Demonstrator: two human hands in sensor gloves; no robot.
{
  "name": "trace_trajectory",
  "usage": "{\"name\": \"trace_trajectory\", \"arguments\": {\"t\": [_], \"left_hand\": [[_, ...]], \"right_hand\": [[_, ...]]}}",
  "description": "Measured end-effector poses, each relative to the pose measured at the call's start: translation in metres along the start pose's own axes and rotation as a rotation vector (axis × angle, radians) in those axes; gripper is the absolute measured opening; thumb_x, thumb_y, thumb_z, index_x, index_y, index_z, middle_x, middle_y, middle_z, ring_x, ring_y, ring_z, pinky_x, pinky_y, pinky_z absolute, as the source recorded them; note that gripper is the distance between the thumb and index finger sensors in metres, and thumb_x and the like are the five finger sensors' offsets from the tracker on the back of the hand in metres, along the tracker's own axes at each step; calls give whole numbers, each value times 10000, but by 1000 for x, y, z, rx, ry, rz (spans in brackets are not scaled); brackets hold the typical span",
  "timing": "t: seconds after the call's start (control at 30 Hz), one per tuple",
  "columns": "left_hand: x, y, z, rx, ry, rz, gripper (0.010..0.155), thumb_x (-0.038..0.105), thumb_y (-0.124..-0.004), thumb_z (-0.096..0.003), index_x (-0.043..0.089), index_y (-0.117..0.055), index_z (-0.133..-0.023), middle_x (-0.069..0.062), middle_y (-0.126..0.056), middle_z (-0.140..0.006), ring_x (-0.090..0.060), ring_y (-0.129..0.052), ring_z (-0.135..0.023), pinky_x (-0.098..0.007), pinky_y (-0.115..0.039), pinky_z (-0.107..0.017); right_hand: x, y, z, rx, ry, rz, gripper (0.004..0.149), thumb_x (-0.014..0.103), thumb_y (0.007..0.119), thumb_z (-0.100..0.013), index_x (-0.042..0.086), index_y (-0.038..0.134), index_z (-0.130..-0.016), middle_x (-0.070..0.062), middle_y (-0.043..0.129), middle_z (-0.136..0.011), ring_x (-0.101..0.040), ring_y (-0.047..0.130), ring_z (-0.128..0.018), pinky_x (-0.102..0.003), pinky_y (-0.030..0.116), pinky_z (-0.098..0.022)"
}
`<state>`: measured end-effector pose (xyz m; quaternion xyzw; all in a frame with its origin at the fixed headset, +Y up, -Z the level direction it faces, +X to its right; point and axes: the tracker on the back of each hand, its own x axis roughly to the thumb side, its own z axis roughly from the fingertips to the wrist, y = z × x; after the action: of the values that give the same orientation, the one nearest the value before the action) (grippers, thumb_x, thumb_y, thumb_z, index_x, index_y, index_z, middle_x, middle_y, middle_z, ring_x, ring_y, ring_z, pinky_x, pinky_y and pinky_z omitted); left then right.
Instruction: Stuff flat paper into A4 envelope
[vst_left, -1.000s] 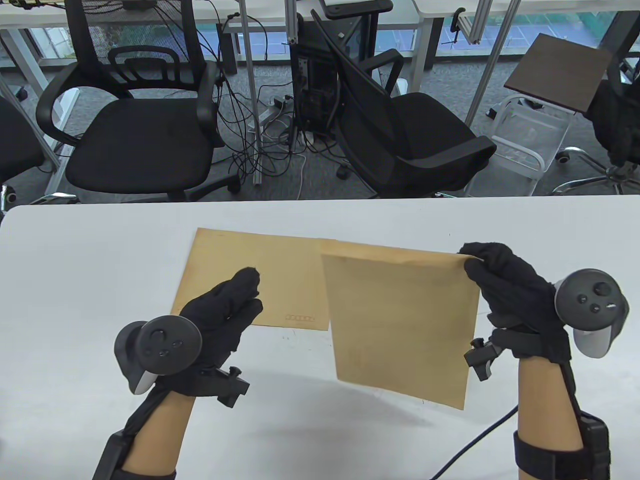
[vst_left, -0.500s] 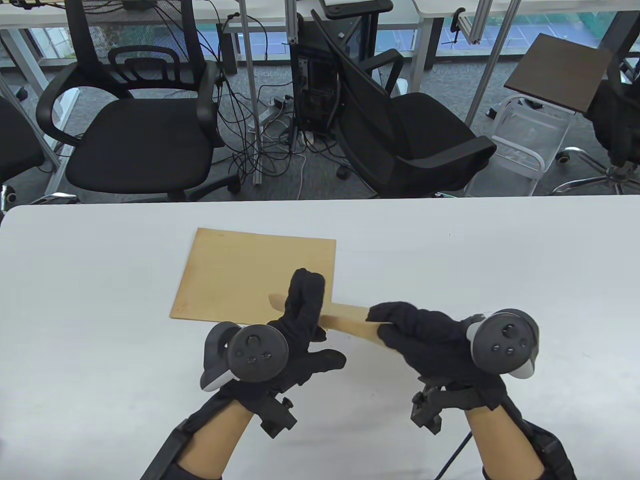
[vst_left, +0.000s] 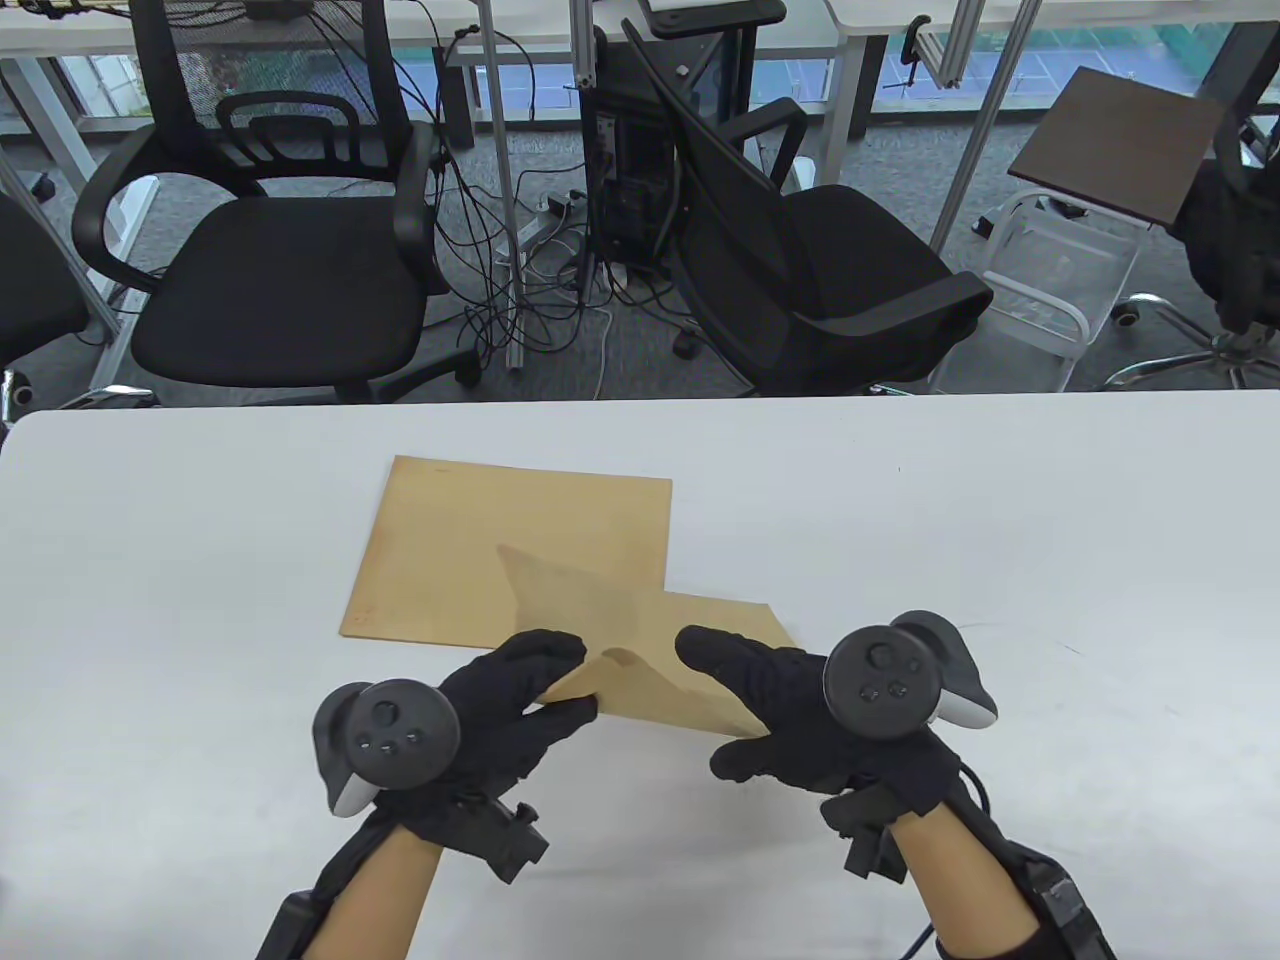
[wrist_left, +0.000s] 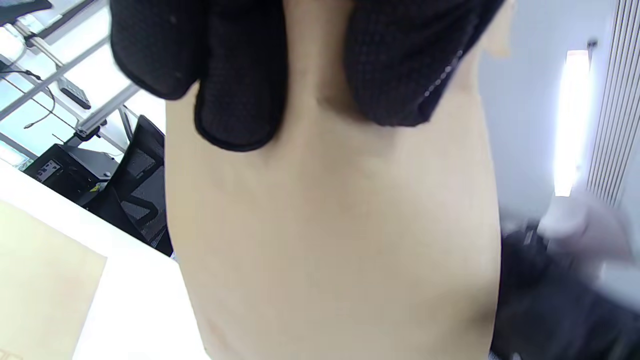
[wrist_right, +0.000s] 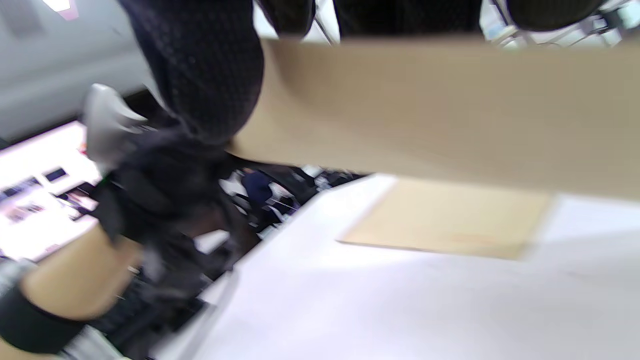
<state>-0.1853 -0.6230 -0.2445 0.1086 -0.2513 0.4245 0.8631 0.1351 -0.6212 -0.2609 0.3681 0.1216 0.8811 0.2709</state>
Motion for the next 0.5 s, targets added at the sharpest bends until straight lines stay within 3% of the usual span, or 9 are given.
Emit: {"name": "trace_trajectory", "arguments": {"t": [0.07, 0.1, 0.17, 0.23, 0.3, 0.33, 0.37, 0.43, 0.5], "left_hand": [[-10, 9, 7, 50, 6, 23, 301, 357, -880, -410, 169, -900, -644, -69, -874, -893, -297, -1004, -723, -495, -820, -600], [-13, 11, 9, 59, 6, 30, 298, 349, -881, -410, 165, -899, -644, -62, -870, -900, -301, -1001, -729, -496, -817, -604], [-21, 12, 14, 65, 22, 38, 298, 349, -877, -414, 167, -896, -650, -62, -868, -904, -304, -999, -734, -496, -816, -604], [-29, 14, 18, 81, 53, 9, 323, 387, -871, -417, 200, -890, -680, -65, -861, -916, -306, -1003, -741, -482, -827, -588], [-40, 17, 25, 81, 103, -22, 517, 426, -873, -416, 212, -810, -883, -157, -775, -1002, -313, -985, -775, -454, -829, -585], [-46, 18, 31, 67, 123, -55, 708, 470, -874, -405, 201, -678, -1030, -188, -713, -1046, -333, -958, -797, -460, -813, -596], [-49, 19, 34, 44, 137, -76, 850, 519, -856, -406, 184, -519, -1110, -189, -604, -1110, -380, -883, -867, -497, -762, -632], [-57, 15, 50, -9, 214, -113, 970, 562, -808, -432, 175, -282, -1150, -233, -357, -1170, -478, -647, -1008, -607, -582, -709], [-61, 11, 61, -27, 237, -111, 999, 556, -796, -449, 161, -195, -1142, -247, -244, -1172, -506, -551, -1040, -656, -497, -725]], "right_hand": [[-11, 8, 1, 6, 46, -18, 757, 233, 849, -516, 108, 510, -1182, -373, 593, -1108, -663, 683, -911, -798, 467, -589], [-16, 13, 1, -15, 49, -32, 587, 202, 782, -555, 56, 665, -1111, -318, 673, -1084, -606, 705, -932, -798, 478, -583], [-16, 20, -3, -160, 2, -59, 525, 165, 742, -561, 32, 703, -1068, -322, 765, -994, -619, 754, -842, -718, 585, -555], [-12, 21, -7, -286, -13, 83, 512, 162, 751, -533, 40, 751, -1030, -307, 830, -939, -602, 818, -789, -690, 639, -525], [-10, 19, -10, -320, -9, 172, 512, 166, 744, -529, 54, 743, -1029, -295, 841, -924, -578, 854, -763, -662, 675, -510], [-8, 18, -12, -323, 1, 195, 512, 161, 745, -528, 47, 744, -1027, -300, 848, -914, -577, 862, -750, -660, 678, -504], [-7, 17, -13, -318, 7, 205, 511, 160, 741, -531, 50, 739, -1030, -301, 840, -918, -575, 863, -749, -656, 679, -506], [-9, 12, -16, -335, 38, 242, 509, 157, 738, -533, 61, 736, -1033, -309, 830, -922, -570, 869, -742, -644, 691, -502], [-10, 6, -20, -386, 65, 248, 509, 146, 734, -535, 58, 732, -1036, -325, 817, -924, -577, 864, -738, -643, 691, -499]]}}
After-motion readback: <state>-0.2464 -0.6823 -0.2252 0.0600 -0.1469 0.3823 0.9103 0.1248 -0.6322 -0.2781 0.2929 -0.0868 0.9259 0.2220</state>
